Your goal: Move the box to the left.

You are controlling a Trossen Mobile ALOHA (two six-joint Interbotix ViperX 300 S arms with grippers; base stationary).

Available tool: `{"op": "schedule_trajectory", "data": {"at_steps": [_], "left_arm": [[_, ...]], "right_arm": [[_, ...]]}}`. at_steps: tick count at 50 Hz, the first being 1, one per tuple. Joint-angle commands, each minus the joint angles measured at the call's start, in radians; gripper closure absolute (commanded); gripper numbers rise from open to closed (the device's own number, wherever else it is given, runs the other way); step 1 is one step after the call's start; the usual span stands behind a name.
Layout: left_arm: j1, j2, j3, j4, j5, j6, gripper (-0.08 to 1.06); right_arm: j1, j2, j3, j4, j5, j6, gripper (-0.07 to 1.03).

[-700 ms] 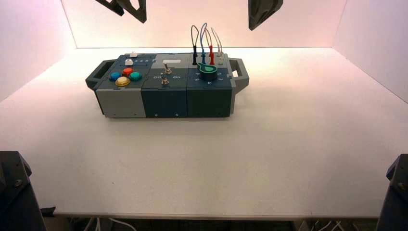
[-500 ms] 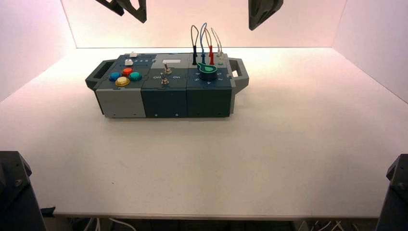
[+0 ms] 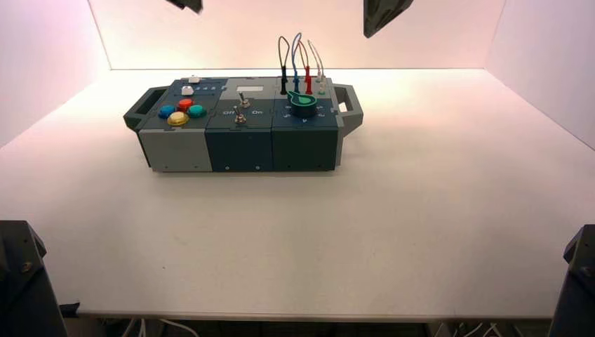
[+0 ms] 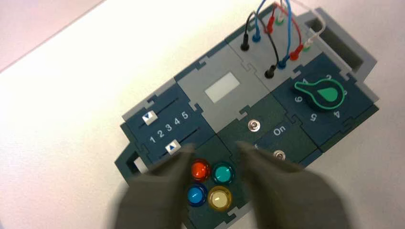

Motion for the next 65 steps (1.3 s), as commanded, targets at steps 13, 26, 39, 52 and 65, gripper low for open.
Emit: {"op": "schedule_trajectory", "data": {"at_steps": [13, 26, 39, 52, 65], "left_arm": [[0.003, -0.117, -0.023, 0.0, 0.074, -0.048, 0.98], [0.014, -0.092, -0.025, 0.002, 0.178, -0.146, 1.0], [0.084, 0.005, -0.035, 0.026, 0.282, -0.354, 1.0], [0.12, 0.137, -0.044, 0.037, 0.267, -0.48, 1.0], [0.124, 0.215, -0.063, 0.049, 0.196, -0.528, 1.0]], "right_arm": [[-0.011, -0.086, 0.009, 0.0, 0.0, 0.21, 0.98], [-0.011, -0.118, 0.071, -0.012, -0.009, 0.301, 0.98], [-0.005, -0.124, 0.161, -0.149, -0.084, 0.425, 0.98], [-0.005, -0.083, 0.176, -0.29, -0.123, 0.531, 0.98], [-0.006, -0.003, 0.146, -0.301, -0.152, 0.525, 0.98]]}}
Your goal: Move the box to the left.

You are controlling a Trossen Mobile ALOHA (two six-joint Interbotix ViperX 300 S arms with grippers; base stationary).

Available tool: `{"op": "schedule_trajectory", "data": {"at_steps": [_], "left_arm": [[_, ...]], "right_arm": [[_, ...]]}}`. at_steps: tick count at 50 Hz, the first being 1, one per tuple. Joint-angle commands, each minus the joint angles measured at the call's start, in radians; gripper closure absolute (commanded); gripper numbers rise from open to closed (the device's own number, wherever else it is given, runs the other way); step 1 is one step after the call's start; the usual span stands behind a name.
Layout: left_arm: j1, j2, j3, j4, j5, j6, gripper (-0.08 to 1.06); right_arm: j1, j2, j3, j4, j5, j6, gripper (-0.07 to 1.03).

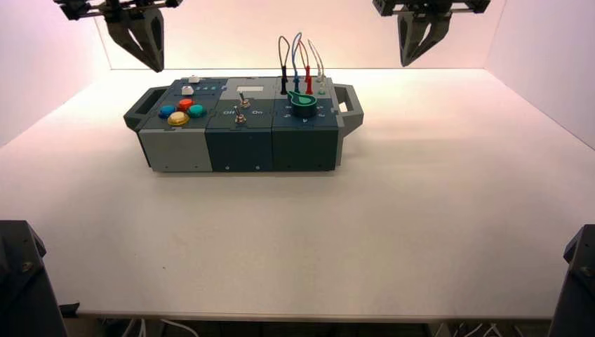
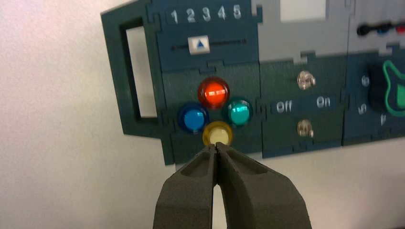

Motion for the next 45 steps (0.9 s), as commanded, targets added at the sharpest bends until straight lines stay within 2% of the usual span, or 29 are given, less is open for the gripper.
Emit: {"op": "schedule_trajectory", "data": {"at_steps": [1, 18, 26, 45], "left_arm": [[0.009, 0.008, -0.034, 0.006, -0.02, -0.009, 1.0], [0.077, 0.026, -0.041, 0.038, -0.029, -0.005, 1.0], [0.083, 0.038, -0.044, 0.057, -0.032, -0.002, 1.0], [0.094, 0.106, -0.055, 0.071, -0.063, 0.002, 1.0]], "right_arm": [[0.002, 0.017, -0.04, -0.002, -0.015, -0.003, 0.98], [0.011, 0.094, -0.069, 0.018, -0.026, -0.038, 0.98], [0.023, 0.123, -0.078, 0.021, -0.041, -0.038, 0.98], [0.043, 0.176, -0.106, 0.021, -0.048, -0.048, 0.98]]}}
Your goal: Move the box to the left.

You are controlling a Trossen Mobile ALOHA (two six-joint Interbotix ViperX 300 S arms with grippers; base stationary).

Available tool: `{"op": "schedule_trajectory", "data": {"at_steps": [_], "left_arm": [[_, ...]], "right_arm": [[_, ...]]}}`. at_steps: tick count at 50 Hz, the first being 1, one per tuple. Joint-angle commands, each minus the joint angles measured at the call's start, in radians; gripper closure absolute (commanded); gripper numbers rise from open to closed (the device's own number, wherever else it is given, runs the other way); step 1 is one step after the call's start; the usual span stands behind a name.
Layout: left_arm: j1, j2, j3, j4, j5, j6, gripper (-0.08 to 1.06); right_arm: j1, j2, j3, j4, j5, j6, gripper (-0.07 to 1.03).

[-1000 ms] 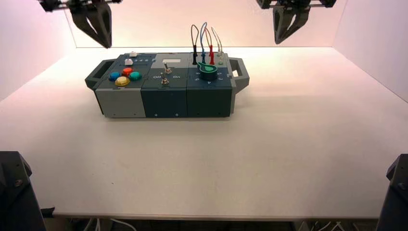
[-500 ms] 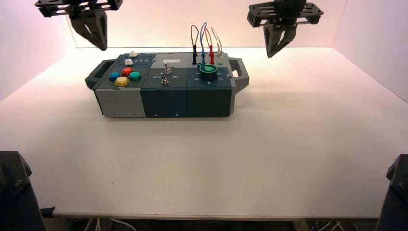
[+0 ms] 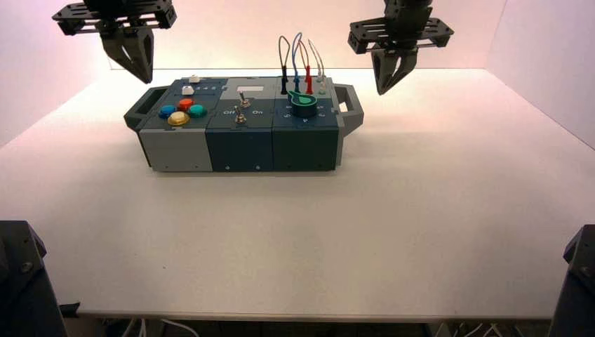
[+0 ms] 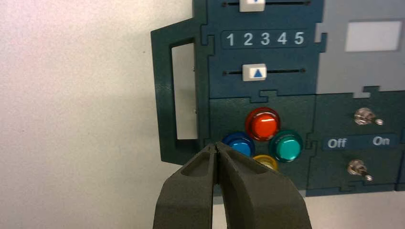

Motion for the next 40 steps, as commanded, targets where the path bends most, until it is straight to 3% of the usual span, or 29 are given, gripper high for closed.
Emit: {"op": "schedule_trajectory", "data": {"at_steps": [1, 27, 28, 32, 40], "left_arm": [[0.008, 0.006, -0.025, 0.008, -0.025, 0.0, 1.0], [0.028, 0.101, -0.037, 0.028, -0.091, 0.015, 1.0], [0.029, 0.127, -0.052, 0.038, -0.092, 0.029, 1.0], [0.029, 0.143, -0.061, 0.055, -0.1, 0.031, 1.0], [0.029, 0.169, -0.063, 0.066, -0.124, 0.032, 1.0]], "right_arm": [[0.006, -0.006, -0.031, 0.003, -0.006, -0.005, 0.98], [0.044, 0.025, -0.044, 0.008, -0.014, -0.005, 0.98], [0.06, 0.041, -0.055, 0.015, -0.021, -0.005, 0.98], [0.064, 0.054, -0.061, 0.02, -0.025, -0.005, 0.98], [0.064, 0.067, -0.063, 0.025, -0.031, -0.005, 0.98]]}}
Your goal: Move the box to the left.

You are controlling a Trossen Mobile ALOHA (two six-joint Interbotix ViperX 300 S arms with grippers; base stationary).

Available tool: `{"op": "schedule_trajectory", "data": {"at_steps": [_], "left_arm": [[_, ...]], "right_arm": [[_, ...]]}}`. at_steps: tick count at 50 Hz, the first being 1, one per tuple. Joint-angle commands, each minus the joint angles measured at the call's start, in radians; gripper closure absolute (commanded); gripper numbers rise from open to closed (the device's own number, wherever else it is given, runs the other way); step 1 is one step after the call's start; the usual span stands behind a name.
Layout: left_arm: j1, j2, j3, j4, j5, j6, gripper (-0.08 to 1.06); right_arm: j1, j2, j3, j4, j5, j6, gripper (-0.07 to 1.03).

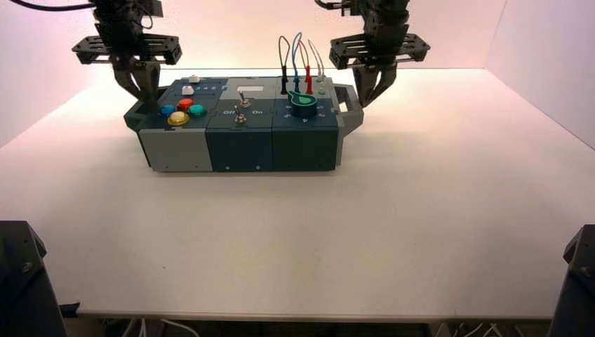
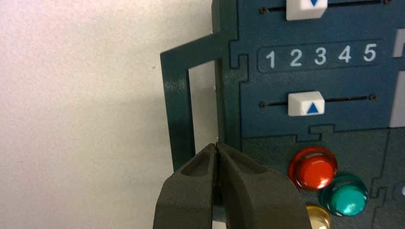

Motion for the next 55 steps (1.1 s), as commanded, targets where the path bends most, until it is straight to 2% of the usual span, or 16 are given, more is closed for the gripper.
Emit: {"op": "schedule_trajectory", "data": {"at_steps": [1, 7, 21, 24, 31, 33, 39, 49, 55], "left_arm": [[0.006, -0.003, -0.026, 0.008, -0.02, 0.003, 1.0], [0.008, 0.014, -0.029, 0.028, -0.038, 0.003, 1.0], [0.041, 0.037, -0.035, 0.044, -0.06, 0.009, 1.0], [0.074, 0.037, -0.037, 0.043, -0.063, 0.023, 1.0], [0.094, 0.037, -0.04, 0.043, -0.061, 0.032, 1.0], [0.11, 0.041, -0.049, 0.043, -0.06, 0.051, 1.0], [0.13, 0.041, -0.057, 0.043, -0.057, 0.071, 1.0], [0.179, 0.041, -0.066, 0.044, -0.04, 0.092, 1.0], [0.229, 0.041, -0.069, 0.044, -0.035, 0.12, 1.0]], "right_arm": [[0.009, -0.011, -0.026, 0.006, -0.011, -0.002, 0.98], [0.009, -0.003, -0.032, 0.009, -0.012, -0.002, 0.98], [0.018, 0.003, -0.046, 0.026, -0.011, -0.002, 0.98], [0.031, 0.008, -0.052, 0.034, -0.011, -0.002, 0.98], [0.043, 0.015, -0.06, 0.04, -0.011, -0.002, 0.98], [0.071, 0.023, -0.071, 0.048, -0.009, -0.002, 0.98], [0.089, 0.031, -0.083, 0.061, -0.006, -0.002, 0.98], [0.118, 0.043, -0.095, 0.064, -0.006, -0.002, 0.98], [0.14, 0.054, -0.112, 0.069, -0.006, -0.002, 0.98]]}}
